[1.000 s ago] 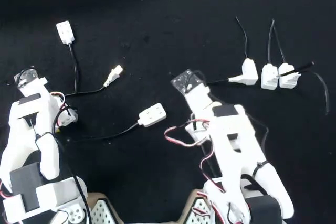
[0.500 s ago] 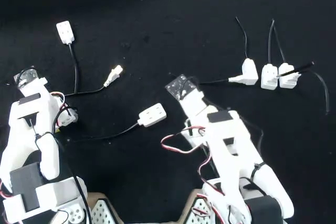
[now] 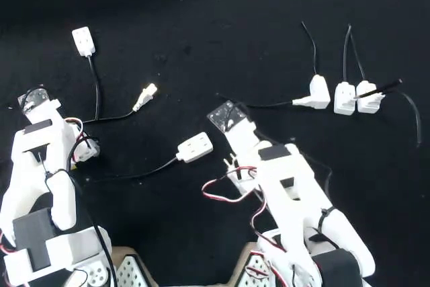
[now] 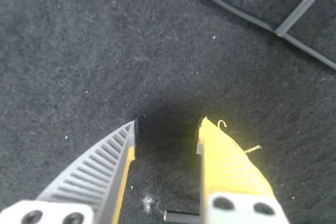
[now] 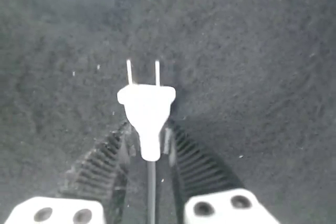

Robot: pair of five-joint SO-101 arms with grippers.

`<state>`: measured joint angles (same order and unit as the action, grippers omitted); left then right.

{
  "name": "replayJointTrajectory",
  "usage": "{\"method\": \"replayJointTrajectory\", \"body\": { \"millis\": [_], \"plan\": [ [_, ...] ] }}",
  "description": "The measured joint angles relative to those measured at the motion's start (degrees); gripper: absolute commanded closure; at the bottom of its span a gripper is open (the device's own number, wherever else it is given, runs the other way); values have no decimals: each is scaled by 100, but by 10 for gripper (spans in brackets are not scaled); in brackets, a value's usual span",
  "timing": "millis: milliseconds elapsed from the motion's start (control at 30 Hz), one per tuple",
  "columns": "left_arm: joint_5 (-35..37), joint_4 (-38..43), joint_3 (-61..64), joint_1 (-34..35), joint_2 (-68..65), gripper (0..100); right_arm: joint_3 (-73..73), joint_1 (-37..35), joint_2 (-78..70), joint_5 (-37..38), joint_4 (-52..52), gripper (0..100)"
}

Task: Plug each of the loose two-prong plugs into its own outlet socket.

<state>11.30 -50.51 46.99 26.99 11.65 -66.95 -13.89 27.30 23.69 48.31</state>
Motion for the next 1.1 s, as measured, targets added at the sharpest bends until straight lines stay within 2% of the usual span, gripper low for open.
{"method": "replayJointTrajectory", "body": {
  "millis": [333,567,667,933,1100],
  "plan": [
    [0,18,0,0,0,809,554,-18,0,105,844,982],
    [0,18,0,0,0,809,0,-1152,0,211,756,886],
    [0,18,0,0,0,809,0,-1459,0,211,747,881],
    [0,18,0,0,0,809,211,-1547,62,211,1310,917],
    [0,18,0,0,0,809,229,-1547,844,211,1468,917]
  ]
}}
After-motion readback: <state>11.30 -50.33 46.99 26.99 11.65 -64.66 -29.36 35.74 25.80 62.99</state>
